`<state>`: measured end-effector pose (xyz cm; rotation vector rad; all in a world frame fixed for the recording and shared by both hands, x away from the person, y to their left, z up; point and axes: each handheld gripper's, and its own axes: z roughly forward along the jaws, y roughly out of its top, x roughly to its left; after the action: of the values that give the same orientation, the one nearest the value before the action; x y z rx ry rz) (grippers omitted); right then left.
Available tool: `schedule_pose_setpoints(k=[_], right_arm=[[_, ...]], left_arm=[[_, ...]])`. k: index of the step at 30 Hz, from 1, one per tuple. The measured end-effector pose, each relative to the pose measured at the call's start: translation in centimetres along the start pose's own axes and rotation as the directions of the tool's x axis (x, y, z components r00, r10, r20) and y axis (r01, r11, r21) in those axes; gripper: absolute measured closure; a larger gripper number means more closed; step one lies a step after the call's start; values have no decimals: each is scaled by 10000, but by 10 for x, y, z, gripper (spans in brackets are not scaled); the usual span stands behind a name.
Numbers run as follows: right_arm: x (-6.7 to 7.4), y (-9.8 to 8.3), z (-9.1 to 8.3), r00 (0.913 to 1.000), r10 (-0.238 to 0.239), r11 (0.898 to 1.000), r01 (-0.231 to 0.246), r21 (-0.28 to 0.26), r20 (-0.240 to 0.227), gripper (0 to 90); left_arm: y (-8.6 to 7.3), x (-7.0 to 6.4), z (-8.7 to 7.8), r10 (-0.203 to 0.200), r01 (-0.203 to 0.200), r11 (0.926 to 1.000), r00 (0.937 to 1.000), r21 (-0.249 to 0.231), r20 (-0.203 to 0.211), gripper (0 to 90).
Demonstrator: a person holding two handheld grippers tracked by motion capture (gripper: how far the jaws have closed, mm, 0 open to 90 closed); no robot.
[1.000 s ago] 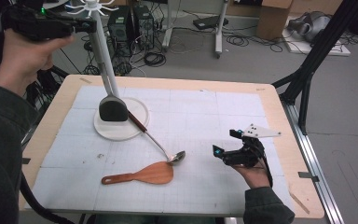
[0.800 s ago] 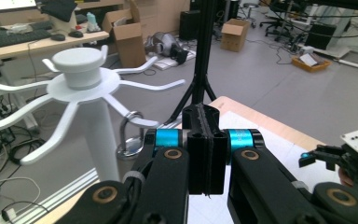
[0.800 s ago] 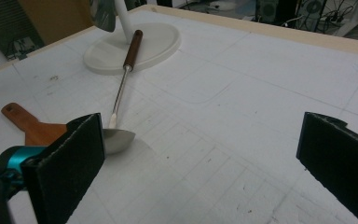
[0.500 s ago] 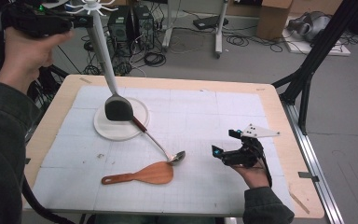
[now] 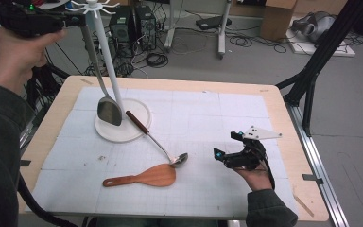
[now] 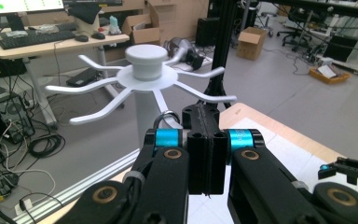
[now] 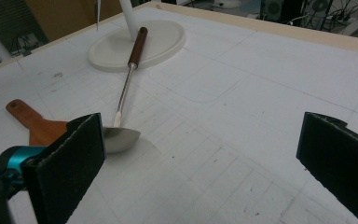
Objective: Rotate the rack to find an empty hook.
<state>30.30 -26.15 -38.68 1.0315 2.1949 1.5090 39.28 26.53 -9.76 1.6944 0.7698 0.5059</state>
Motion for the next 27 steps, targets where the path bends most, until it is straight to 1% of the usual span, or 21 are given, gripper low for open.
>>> schedule_pose_setpoints(k=[4,6,13,19,23,26,27], right_arm=[[0,0,0,10000,-13,10000,13,20,13,5],[0,0,0,10000,-22,10000,22,21,17,5],[0,0,1,10000,35,10000,-35,41,1,5],[0,0,1,10000,11,10000,-11,38,-7,5],[0,0,1,10000,19,10000,-19,40,-12,5],[0,0,1,10000,17,10000,-17,52,-1,5],[0,0,1,10000,15,10000,-15,42,7,4]], left_arm=[[-1,4,0,-26,27,10000,9999,72,-111,896],[-1,6,0,-106,106,9999,9998,36,-148,896],[-1,9,-1,-106,107,9999,9997,36,-229,895],[-2,8,-4,-50,51,10000,10000,45,-73,895],[-2,5,-6,77,-78,9998,10000,160,59,887],[-4,3,-9,100,-102,9999,9997,81,200,868],[-5,3,-10,42,-43,10000,9996,16,274,864]])
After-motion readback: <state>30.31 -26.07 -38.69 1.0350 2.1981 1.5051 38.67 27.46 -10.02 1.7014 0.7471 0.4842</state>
